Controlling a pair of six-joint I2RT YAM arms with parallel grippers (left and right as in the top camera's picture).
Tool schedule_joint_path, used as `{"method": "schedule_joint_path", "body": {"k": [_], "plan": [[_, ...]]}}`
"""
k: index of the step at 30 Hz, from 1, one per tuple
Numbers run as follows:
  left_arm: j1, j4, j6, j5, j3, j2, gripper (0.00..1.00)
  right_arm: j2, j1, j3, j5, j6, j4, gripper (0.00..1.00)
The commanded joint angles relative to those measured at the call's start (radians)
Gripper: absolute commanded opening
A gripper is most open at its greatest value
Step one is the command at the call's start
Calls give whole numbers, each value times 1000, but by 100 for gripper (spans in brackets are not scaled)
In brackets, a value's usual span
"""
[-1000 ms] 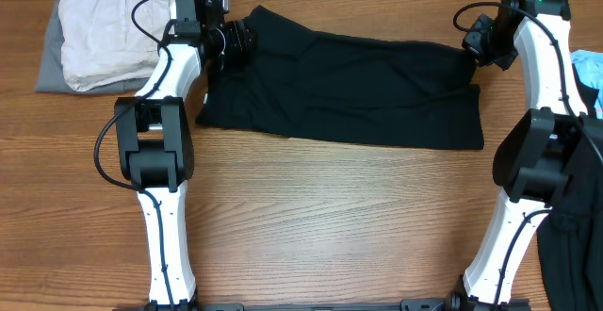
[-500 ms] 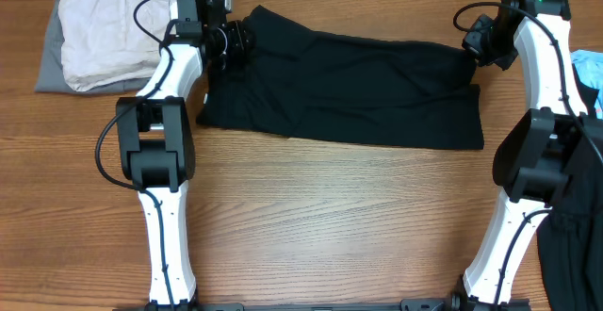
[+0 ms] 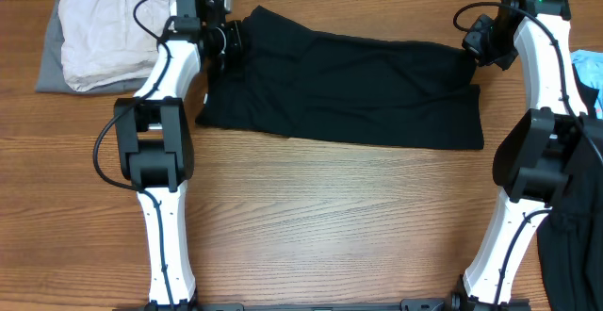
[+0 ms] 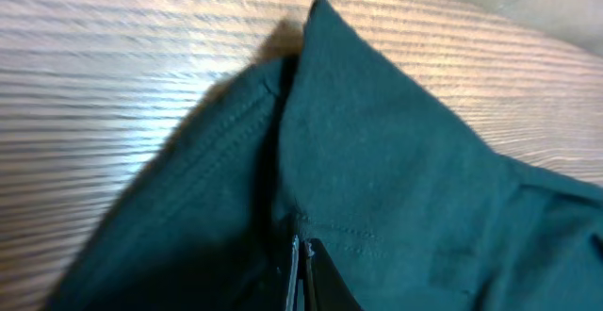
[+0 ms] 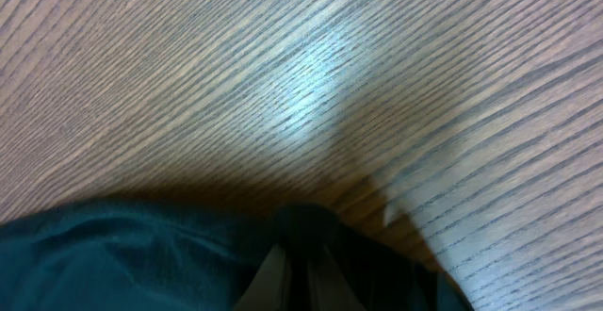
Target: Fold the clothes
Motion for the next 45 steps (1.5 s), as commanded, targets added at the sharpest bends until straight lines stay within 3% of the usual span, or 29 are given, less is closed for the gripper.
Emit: {"method": "schedule_joint_path", "body": {"k": [1, 10, 21, 29, 41, 45], "plan": [[18, -40, 21, 34, 58, -124, 4, -7, -6, 28, -1, 2, 0, 4], [18, -127, 39, 41, 59, -247, 4, -20, -11, 29, -1, 1, -8, 4], [18, -394, 48, 99, 59, -354, 4, -115, -33, 29, -1, 1, -103, 4], [18, -665, 64, -112, 59, -460, 4, -191, -46, 29, -1, -53, -222, 4], [20, -903, 131, -142, 58, -464, 4, -188, -47, 21, 6, -52, -293, 4], [18, -973, 133, -234, 50, -460, 4, -187, -43, 5, 6, -52, -355, 4]]}}
